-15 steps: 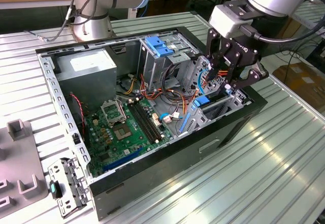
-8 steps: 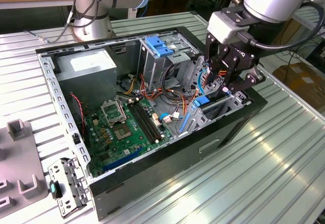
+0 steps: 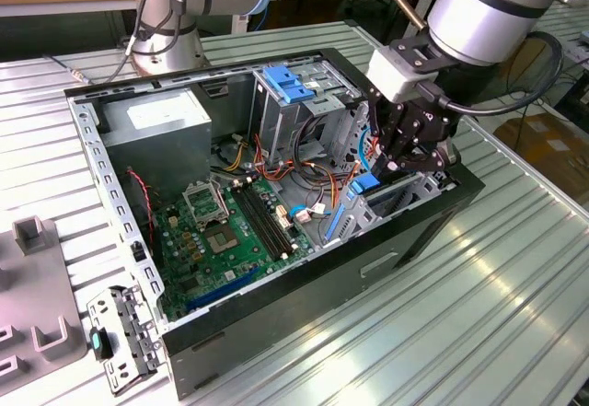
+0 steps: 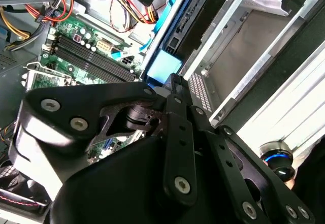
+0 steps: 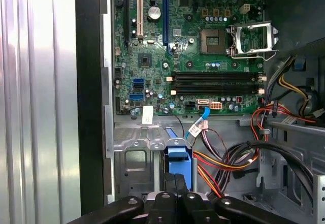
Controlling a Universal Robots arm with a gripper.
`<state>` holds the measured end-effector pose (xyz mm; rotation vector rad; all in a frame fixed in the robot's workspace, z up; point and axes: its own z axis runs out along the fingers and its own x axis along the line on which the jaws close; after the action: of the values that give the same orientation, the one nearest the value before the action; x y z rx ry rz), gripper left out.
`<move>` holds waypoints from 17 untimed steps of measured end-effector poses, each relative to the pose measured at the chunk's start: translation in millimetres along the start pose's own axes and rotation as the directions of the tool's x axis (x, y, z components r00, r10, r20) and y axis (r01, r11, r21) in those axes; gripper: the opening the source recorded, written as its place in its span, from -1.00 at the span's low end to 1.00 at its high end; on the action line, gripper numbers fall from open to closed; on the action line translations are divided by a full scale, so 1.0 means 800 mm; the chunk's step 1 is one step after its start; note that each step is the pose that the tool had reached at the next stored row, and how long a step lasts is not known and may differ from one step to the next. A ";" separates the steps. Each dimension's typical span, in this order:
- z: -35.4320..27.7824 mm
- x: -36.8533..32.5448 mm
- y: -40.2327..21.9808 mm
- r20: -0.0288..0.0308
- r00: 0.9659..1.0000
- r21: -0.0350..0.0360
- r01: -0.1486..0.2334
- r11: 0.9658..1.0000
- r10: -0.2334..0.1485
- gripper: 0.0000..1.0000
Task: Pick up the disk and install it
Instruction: 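Insert the disk into the insertion slot, then insert the first disk wire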
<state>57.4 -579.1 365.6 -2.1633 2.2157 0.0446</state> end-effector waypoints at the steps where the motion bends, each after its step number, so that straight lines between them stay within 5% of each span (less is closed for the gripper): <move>1: 0.0000 0.0000 0.0000 0.000 1.000 0.000 0.000 1.000 0.000 -0.79; 14: 0.0012 0.0001 -0.0001 0.000 1.000 0.000 0.000 1.000 0.000 -0.79; 17: 0.0013 -0.0001 -0.0071 0.000 1.000 0.000 0.000 1.000 0.000 -0.79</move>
<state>63.1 -579.1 364.6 -2.1633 2.2157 0.0447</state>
